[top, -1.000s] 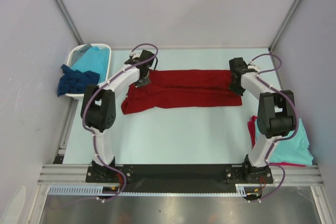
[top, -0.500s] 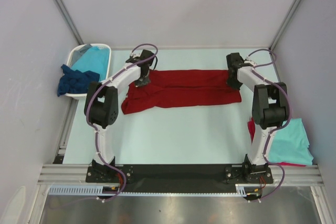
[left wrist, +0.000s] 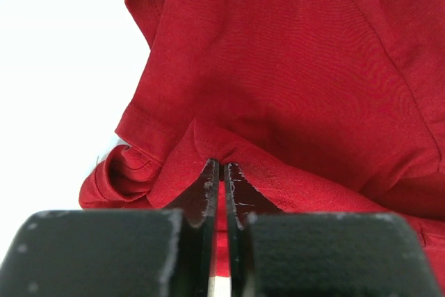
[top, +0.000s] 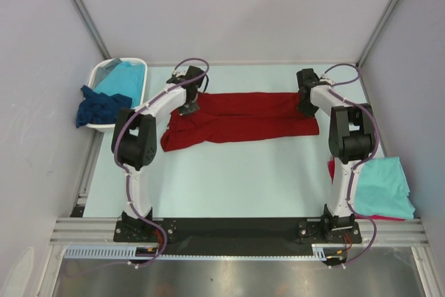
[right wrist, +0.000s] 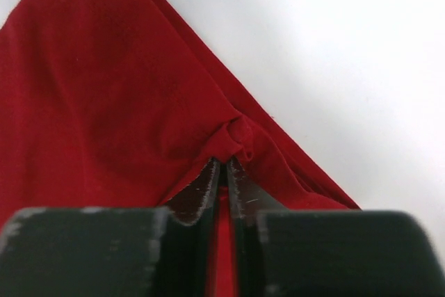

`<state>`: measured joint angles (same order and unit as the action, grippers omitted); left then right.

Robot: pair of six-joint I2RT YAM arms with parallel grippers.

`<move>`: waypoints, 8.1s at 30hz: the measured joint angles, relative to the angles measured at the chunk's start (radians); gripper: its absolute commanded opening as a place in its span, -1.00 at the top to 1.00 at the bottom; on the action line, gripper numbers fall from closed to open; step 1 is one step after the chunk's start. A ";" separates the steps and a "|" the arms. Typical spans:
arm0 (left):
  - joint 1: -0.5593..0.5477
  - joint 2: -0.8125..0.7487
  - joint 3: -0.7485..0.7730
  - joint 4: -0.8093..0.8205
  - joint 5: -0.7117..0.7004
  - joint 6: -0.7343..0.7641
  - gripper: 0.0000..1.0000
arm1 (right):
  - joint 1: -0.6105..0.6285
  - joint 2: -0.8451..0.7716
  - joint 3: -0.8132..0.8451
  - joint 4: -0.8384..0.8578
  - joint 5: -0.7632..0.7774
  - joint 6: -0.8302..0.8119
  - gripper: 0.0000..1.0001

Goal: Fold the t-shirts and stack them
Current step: Fold the other side of the tshirt into a rectangle

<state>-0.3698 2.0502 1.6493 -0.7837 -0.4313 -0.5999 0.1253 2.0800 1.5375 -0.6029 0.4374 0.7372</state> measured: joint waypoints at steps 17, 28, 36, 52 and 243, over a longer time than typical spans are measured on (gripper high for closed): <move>-0.002 -0.189 -0.189 0.047 -0.004 -0.001 -0.03 | 0.066 -0.237 -0.169 0.064 0.009 -0.032 -0.13; -0.080 -0.258 -0.303 0.087 -0.007 -0.002 -0.01 | 0.157 -0.243 -0.277 0.066 0.010 -0.011 -0.05; -0.122 -0.257 -0.352 0.098 0.000 -0.010 0.02 | 0.153 -0.242 -0.314 0.063 0.008 -0.004 -0.04; -0.127 -0.295 -0.449 0.093 0.007 -0.029 0.01 | 0.129 -0.229 -0.176 0.019 -0.009 -0.008 -0.04; -0.033 -0.149 -0.149 0.079 -0.001 0.007 0.36 | 0.544 -0.226 -0.121 0.058 -0.210 -0.117 0.16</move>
<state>-0.4026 1.9015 1.5005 -0.7052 -0.4324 -0.5930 0.6689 1.8538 1.4166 -0.5453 0.2276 0.6197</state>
